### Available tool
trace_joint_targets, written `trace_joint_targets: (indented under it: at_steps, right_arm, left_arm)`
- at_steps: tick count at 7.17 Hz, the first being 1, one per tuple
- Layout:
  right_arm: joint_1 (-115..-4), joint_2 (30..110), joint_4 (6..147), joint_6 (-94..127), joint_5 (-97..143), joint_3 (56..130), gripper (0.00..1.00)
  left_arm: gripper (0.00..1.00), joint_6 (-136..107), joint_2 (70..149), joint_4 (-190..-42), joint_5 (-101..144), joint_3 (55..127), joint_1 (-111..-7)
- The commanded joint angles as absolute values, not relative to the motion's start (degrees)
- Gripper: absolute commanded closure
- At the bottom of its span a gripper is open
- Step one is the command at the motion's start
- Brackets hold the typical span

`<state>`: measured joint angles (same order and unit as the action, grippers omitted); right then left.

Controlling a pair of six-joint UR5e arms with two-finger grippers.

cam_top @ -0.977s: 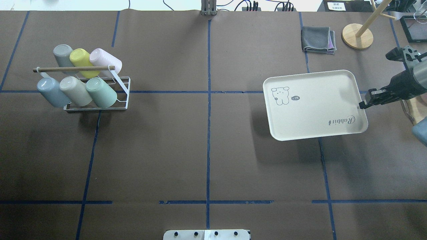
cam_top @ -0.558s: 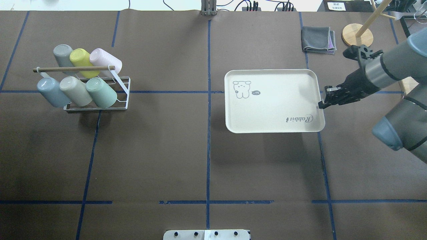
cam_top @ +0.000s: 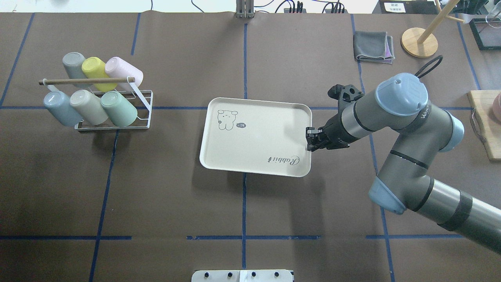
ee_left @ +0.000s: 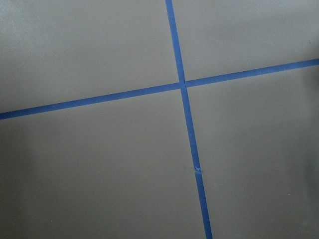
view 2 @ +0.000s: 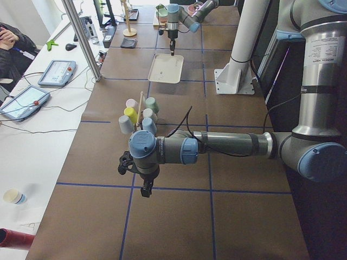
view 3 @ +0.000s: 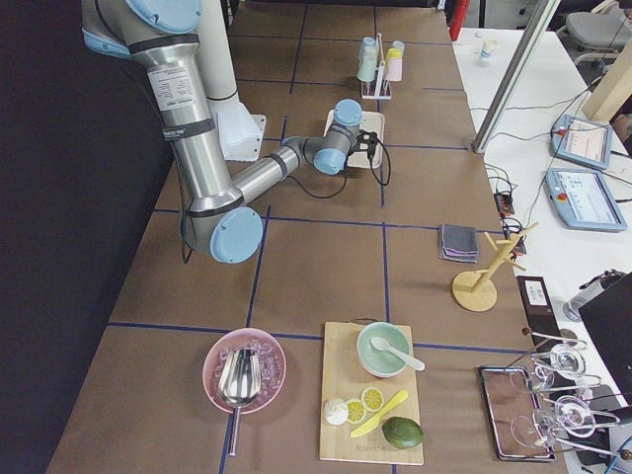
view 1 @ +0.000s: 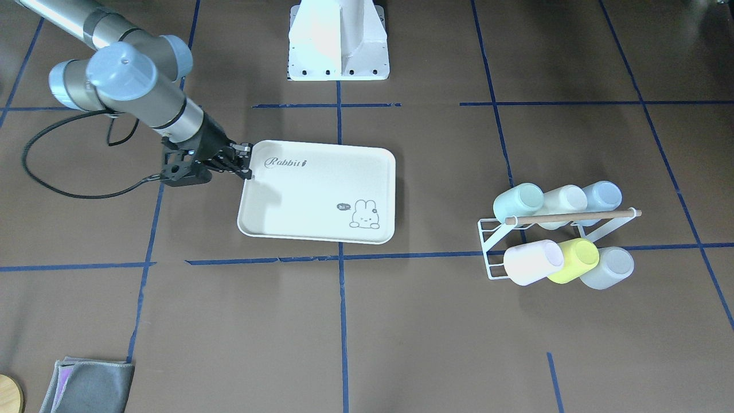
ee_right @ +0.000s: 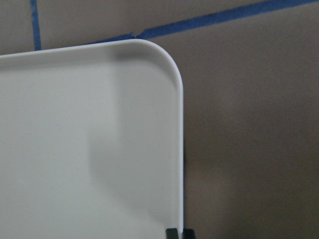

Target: Pick up and place green cup on tray

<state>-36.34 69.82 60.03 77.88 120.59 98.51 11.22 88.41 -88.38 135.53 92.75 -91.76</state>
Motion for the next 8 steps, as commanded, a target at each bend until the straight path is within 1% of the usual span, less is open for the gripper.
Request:
trace_joint_targets:
  at_steps: [1,3,4,5,6,8]
  right_arm:
    - [-31.75,69.09,60.03,78.75,116.29,98.26,1.00]
    - [-31.29,68.82,60.03,78.58,116.02,98.35,1.00]
    - [-31.46,68.99,60.03,78.31,116.28,98.35,0.96]
    - [-31.99,69.26,60.03,77.88,116.71,98.26,0.37]
    - [-32.17,69.43,60.03,77.87,116.63,98.35,0.00]
    - [-33.56,69.43,60.03,77.87,117.15,98.52,0.00]
  left_arm:
    - [0.00,11.34,88.42,-88.42,135.53,92.55,-91.76]
    - [0.00,11.25,88.42,-88.42,135.53,92.55,-91.76]
    - [0.00,11.25,88.42,-88.42,135.53,92.55,-91.76]
    - [0.00,11.25,88.42,-88.42,135.53,92.55,-91.76]
    - [0.00,11.34,88.42,-88.42,135.61,92.64,-91.76]
    - [0.00,11.42,88.85,-88.50,135.53,93.33,-91.76]
